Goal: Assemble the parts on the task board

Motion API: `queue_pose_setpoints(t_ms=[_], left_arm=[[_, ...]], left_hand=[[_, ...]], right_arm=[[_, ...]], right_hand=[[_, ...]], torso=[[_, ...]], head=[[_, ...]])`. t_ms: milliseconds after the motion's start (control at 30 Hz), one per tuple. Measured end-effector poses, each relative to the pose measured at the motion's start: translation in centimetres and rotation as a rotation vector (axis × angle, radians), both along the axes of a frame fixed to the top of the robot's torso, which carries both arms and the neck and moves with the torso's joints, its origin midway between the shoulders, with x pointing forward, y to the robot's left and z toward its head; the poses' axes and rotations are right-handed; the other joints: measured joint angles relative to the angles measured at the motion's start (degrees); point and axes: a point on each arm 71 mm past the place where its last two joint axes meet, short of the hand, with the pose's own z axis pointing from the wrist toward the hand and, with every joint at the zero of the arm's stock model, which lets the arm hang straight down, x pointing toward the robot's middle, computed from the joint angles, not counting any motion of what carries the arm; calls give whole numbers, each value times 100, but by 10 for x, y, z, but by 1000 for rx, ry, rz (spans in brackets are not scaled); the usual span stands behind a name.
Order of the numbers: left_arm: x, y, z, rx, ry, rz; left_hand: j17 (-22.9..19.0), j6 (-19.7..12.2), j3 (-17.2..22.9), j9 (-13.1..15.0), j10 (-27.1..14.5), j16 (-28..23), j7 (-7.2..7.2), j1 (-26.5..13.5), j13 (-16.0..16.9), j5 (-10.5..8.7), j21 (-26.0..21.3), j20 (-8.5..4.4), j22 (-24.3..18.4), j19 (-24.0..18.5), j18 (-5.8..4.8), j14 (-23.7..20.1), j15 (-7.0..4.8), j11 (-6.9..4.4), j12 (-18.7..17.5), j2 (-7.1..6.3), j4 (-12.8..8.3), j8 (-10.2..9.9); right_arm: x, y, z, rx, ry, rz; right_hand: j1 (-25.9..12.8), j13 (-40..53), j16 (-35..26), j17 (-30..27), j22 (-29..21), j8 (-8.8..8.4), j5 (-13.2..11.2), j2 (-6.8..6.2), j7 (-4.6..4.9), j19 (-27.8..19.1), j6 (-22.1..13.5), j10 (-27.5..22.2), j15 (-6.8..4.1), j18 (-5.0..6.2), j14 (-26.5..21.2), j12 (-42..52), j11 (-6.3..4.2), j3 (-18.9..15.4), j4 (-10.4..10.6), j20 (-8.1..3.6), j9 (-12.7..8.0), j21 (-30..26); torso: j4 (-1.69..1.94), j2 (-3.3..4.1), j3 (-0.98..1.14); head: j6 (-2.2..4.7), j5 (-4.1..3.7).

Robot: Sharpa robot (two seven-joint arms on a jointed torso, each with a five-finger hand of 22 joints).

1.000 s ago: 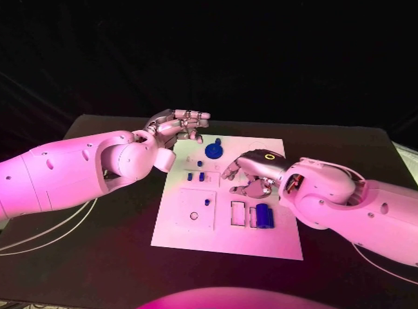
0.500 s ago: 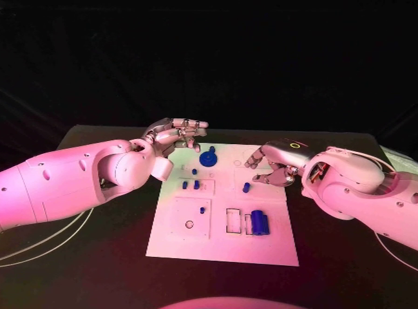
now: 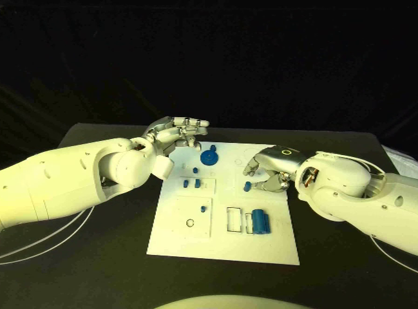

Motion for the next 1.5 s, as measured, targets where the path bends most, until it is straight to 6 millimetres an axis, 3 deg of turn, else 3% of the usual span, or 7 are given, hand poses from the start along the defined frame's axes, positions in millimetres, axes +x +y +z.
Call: queue_pose_setpoints(t_ms=[433,700,1500], left_arm=[[0,0,0,0,-1,0],[0,-2,0,-2,-2,-5],[-1,-2,1,-6,-4,-12]], left_hand=[[0,0,0,0,0,0,0,0,1,0,0,0,-1,0,0,0,0,0,0,0,0,0],[1,0,0,0,0,24,0,0,-5,0,0,0,5,0,0,0,0,0,0,0,0,0],[-5,0,0,-4,0,24,0,-44,-9,0,0,0,4,0,0,0,0,0,0,0,0,0]], right_arm=[[1,6,-9,-32,28,10],[1,15,-11,-34,34,25],[5,15,-16,-59,23,3]], right_hand=[[28,6,-22,-37,33,0,0,34,-8,22,156,303,-21,0,21,129,-4,44,22,-22,25,0],[-27,6,-45,-55,86,73,0,147,-19,43,329,475,-43,0,-2,156,-40,137,86,-42,54,0],[32,2,-45,-25,185,163,-26,247,-18,103,554,769,-63,0,19,200,-51,358,38,-102,106,68]], torso=[[0,-4,-3],[-3,-5,-5],[-3,-7,-1]], head=[[-48,10],[-60,9],[-116,30]])
